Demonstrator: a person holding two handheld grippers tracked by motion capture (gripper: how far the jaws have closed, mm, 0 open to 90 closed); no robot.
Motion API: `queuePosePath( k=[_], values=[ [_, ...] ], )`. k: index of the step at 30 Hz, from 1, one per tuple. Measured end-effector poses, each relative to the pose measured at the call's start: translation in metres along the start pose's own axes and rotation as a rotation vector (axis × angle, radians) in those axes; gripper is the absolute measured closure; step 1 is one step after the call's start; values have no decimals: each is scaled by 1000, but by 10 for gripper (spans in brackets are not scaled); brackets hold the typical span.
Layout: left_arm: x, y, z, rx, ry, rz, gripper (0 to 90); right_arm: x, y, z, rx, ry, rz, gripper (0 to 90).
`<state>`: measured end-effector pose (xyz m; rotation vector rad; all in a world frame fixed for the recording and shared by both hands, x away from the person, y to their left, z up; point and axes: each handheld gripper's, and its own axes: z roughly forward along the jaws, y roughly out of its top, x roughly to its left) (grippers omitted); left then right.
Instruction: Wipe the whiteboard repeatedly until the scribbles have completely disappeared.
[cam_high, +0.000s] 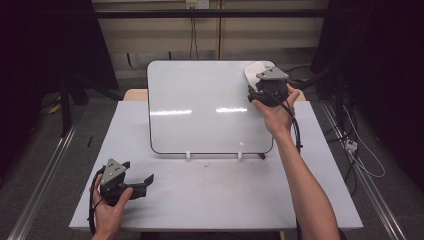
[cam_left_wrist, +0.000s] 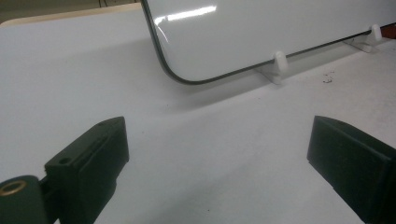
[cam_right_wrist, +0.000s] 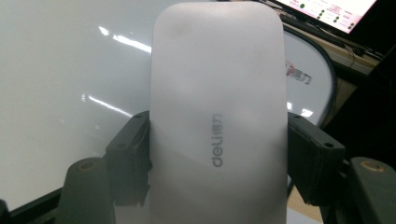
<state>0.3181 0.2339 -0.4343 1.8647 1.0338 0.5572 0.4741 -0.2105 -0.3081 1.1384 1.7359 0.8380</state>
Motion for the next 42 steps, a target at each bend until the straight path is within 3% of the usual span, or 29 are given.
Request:
queuePosePath(
  k=[11, 16, 22, 31, 34, 42],
  values=[
    [0, 0, -1, -3, 4, -1, 54, -6, -5, -3, 22, -47, 89, 314],
    [-1, 1, 0, 2, -3, 7, 54, 0, -10, -4, 41, -48, 78, 314],
    [-3, 1, 1, 6, -4, 9, 54, 11, -20, -7, 40, -17, 50, 314],
    [-3, 1, 2, 5, -3, 11, 54, 37, -36, -12, 22, 22, -25, 314],
    [-2, 1, 2, 4, -3, 9, 54, 34, -35, -11, 33, 45, -11, 314],
    [0, 1, 0, 4, -2, 8, 54, 21, -22, -7, 38, 31, 54, 314]
  ],
)
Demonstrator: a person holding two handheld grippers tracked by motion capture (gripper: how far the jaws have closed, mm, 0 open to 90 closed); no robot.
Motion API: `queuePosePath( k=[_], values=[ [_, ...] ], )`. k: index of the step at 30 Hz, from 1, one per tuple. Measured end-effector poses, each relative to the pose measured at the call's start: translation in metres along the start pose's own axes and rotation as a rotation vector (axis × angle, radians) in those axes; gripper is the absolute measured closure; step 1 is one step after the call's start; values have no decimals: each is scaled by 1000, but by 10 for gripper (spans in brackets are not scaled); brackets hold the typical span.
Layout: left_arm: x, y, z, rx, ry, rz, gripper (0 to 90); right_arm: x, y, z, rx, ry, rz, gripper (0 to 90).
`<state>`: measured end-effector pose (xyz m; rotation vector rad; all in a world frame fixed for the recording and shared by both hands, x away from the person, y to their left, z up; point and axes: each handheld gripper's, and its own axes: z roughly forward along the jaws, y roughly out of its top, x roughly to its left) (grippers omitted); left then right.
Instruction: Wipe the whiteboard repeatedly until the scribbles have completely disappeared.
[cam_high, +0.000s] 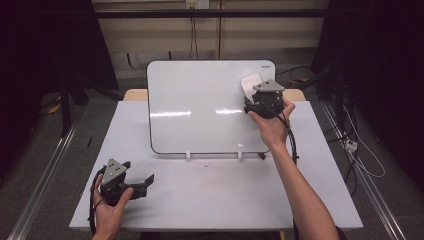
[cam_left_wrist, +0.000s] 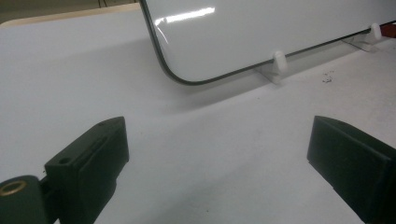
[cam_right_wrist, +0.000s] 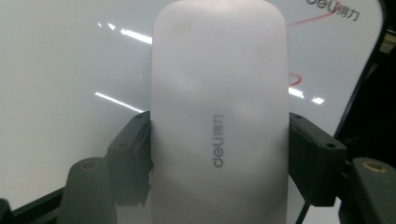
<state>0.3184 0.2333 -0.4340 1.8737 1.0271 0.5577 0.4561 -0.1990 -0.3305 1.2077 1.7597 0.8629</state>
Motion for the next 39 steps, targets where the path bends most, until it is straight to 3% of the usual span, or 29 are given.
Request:
queuePosePath(
  k=[6, 16, 26, 39],
  values=[
    [0, 0, -1, -6, 3, -5, 54, -10, 11, 3, -1, -20, 50, 314],
    [0, 0, 0, -4, 4, -7, 54, -25, 23, 5, -8, -40, 93, 314],
    [1, -1, -4, -9, 10, -5, 54, -21, 18, 2, -2, -89, 189, 314],
    [-3, 0, 2, 5, -2, 8, 54, -4, -10, -6, 22, -53, 140, 314]
  ],
)
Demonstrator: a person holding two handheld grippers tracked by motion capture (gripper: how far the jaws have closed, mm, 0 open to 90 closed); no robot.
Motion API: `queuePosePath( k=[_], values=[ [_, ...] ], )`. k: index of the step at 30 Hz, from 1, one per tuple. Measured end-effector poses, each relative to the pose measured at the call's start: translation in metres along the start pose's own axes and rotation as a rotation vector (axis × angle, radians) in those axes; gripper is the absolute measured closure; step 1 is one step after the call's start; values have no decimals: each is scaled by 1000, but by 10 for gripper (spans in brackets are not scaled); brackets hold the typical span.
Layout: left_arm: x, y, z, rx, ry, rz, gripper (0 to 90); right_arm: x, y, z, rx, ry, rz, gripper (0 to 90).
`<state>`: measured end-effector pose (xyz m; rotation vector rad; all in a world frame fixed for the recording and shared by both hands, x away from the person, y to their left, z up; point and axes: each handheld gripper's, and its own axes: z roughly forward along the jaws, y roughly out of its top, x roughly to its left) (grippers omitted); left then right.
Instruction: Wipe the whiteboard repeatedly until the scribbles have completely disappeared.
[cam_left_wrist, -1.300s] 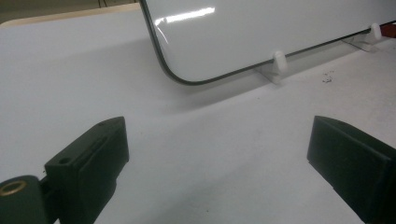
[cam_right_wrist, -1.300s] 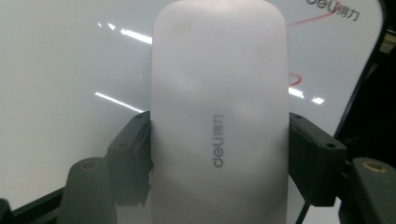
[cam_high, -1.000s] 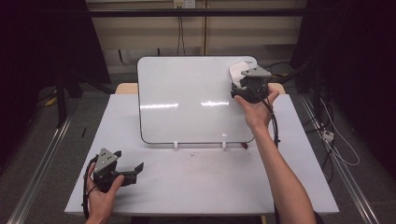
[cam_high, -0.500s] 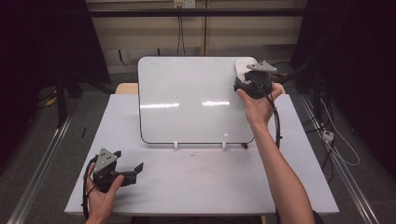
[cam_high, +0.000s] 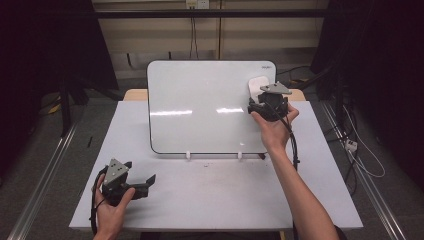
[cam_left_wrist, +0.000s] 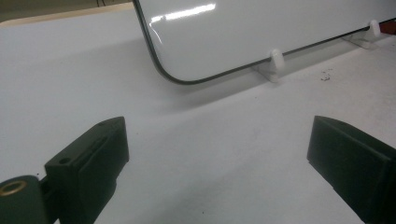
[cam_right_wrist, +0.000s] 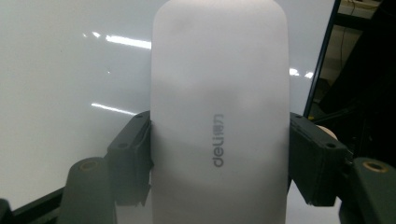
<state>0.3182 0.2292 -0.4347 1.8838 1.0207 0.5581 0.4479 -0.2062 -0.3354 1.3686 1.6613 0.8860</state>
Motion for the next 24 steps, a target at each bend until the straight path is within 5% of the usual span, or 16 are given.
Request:
queuePosePath(
  k=[24],
  values=[
    [3, -1, -3, -10, 4, -6, 54, -21, 42, 14, 21, 1, 82, 314]
  ],
)
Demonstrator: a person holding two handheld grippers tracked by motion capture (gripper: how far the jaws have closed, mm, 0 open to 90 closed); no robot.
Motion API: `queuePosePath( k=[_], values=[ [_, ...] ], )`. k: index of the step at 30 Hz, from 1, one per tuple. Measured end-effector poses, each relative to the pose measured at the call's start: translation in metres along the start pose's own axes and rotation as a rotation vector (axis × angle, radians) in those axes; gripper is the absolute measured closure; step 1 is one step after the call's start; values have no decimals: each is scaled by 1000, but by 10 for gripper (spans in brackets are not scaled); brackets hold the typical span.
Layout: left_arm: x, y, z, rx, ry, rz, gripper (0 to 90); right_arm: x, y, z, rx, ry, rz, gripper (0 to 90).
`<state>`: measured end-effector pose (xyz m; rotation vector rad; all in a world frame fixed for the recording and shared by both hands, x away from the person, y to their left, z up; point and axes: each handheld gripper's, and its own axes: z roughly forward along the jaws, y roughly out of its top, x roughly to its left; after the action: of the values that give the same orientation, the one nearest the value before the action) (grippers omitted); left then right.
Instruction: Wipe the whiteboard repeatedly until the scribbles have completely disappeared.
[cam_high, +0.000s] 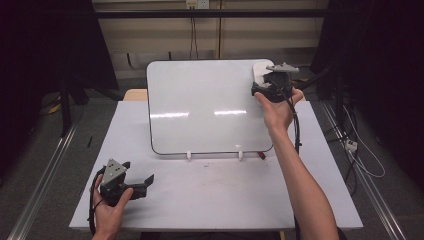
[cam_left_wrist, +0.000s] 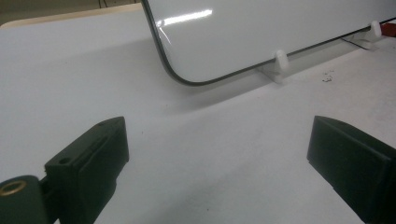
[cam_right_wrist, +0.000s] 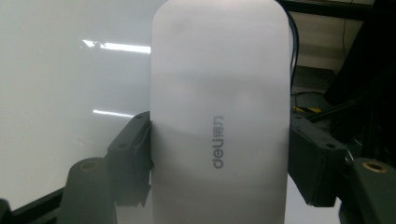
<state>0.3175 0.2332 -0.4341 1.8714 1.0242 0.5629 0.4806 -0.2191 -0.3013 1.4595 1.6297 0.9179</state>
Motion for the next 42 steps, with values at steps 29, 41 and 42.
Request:
queuePosePath(
  k=[29, 41, 42],
  values=[
    [-3, 1, 2, 8, -6, 8, 54, 28, -44, -10, 9, 32, -143, 314],
    [-2, 1, 2, 2, -4, 7, 54, 52, -81, -17, -6, 88, -287, 314],
    [-2, 1, 2, -1, -5, 6, 54, 53, -83, -18, -5, 96, -299, 314]
  ],
)
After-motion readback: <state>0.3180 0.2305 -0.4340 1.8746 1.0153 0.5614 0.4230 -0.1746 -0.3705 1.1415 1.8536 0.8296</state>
